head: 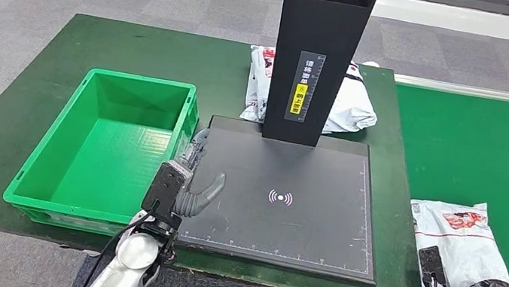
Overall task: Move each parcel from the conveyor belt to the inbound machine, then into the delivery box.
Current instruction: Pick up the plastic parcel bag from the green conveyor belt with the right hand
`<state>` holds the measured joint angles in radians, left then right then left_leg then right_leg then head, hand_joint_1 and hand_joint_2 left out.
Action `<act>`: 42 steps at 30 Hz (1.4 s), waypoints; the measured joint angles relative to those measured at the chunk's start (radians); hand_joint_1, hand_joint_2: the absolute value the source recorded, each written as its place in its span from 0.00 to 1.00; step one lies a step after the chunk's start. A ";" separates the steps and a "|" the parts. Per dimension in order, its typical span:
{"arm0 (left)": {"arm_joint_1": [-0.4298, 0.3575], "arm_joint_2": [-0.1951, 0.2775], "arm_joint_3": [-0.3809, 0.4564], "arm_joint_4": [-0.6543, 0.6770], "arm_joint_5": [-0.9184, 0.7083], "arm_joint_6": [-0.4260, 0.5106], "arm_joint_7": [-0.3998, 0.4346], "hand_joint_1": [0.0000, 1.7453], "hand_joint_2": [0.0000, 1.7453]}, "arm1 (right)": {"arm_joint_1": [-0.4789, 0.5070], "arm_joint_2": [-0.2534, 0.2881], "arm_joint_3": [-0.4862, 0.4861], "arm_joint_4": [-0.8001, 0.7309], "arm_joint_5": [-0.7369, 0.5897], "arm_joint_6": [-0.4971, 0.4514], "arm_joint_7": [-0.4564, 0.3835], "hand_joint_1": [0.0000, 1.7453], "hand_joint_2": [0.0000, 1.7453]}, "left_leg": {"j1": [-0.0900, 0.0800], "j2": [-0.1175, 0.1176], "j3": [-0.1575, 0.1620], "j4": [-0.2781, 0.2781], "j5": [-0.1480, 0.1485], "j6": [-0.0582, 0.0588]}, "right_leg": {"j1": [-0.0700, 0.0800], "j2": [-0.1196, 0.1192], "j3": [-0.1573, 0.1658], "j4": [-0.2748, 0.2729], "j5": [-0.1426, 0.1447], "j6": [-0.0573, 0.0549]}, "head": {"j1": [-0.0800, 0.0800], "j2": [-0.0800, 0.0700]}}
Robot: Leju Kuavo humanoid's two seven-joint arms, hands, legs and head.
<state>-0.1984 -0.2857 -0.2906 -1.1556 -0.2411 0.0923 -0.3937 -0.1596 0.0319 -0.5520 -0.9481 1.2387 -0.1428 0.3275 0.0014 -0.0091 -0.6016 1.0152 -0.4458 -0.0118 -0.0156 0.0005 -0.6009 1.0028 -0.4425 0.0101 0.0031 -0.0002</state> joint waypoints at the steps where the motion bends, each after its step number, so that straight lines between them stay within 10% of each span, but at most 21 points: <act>1: 0.000 0.000 0.000 0.001 0.000 0.000 0.000 0.00 1.00 | -0.003 0.000 0.000 0.006 -0.003 0.009 -0.003 0.02 1.00 | 0.000 0.000 0.000 0.000 0.000 0.000 | 0.000 0.000 0.000 0.000 0.000 0.000 | 0.000 0.000; 5: -0.002 0.000 -0.001 0.010 0.001 0.000 0.000 0.00 1.00 | -0.019 -0.004 0.003 0.040 -0.018 0.067 -0.020 0.09 1.00 | 0.001 0.002 0.003 0.000 -0.001 0.001 | 0.001 0.003 0.003 -0.002 0.001 0.001 | 0.000 0.000; 9: -0.003 0.000 -0.002 0.017 0.002 0.000 0.000 0.00 1.00 | -0.030 -0.008 0.007 0.066 -0.033 0.090 -0.036 0.70 1.00 | 0.002 0.004 0.008 0.000 -0.002 0.001 | 0.002 0.005 0.008 -0.005 0.001 0.001 | 0.000 0.000; 13: -0.004 0.000 -0.004 0.022 0.004 0.000 -0.001 0.00 1.00 | -0.035 -0.012 0.013 0.089 -0.067 0.113 -0.073 1.00 1.00 | 0.003 0.005 0.011 0.000 -0.002 0.002 | 0.002 0.006 0.012 -0.008 0.003 0.003 | 0.000 0.000; 42: -0.009 0.000 -0.023 0.037 0.014 0.005 -0.001 0.00 1.00 | -0.048 -0.023 0.024 0.111 -0.206 0.126 -0.149 1.00 1.00 | 0.005 0.005 0.014 0.000 -0.002 0.002 | 0.005 0.006 0.018 -0.011 0.004 0.005 | 0.000 0.000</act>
<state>-0.2076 -0.2855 -0.3137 -1.1190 -0.2266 0.0976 -0.3951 -0.2079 0.0086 -0.5277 -0.8370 1.0331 -0.0168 0.1789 0.0066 -0.0041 -0.5878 1.0154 -0.4481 -0.0098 -0.0108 0.0070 -0.5833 0.9919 -0.4388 0.0147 0.0028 -0.0001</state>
